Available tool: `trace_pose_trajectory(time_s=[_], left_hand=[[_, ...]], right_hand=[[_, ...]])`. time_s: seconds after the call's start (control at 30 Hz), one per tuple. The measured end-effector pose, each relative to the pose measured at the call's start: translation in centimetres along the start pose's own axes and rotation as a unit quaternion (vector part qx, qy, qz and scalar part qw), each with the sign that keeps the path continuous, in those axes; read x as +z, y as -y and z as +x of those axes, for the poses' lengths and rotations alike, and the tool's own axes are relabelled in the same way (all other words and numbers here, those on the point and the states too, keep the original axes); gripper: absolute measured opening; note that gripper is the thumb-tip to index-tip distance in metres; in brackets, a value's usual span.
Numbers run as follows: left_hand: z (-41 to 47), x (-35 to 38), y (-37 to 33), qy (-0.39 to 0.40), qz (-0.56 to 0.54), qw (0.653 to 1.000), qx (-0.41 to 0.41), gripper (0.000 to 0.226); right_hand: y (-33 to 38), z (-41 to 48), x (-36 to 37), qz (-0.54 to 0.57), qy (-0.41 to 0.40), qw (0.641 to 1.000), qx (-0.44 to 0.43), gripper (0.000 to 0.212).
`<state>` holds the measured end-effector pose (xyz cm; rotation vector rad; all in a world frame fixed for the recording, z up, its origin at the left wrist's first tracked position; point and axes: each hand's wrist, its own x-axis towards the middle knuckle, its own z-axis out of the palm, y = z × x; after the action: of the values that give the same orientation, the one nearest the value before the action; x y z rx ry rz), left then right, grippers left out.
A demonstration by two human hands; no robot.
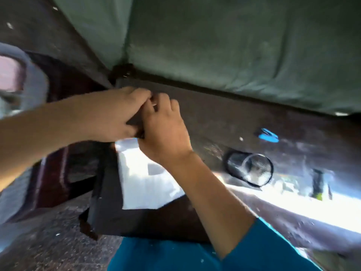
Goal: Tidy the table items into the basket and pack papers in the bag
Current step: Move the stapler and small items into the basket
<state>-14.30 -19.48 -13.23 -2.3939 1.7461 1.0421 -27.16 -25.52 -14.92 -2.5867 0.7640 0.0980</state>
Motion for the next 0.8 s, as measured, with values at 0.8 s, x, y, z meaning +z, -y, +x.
trace_pose_trajectory(time_s=[0.8], left_hand=[[19.0,16.0,-33.3,0.046,0.09,0.99,0.101,0.046]], right_hand=[[-40.6,-27.8,-3.5,0.051,-0.003,0.895,0.443,0.042]])
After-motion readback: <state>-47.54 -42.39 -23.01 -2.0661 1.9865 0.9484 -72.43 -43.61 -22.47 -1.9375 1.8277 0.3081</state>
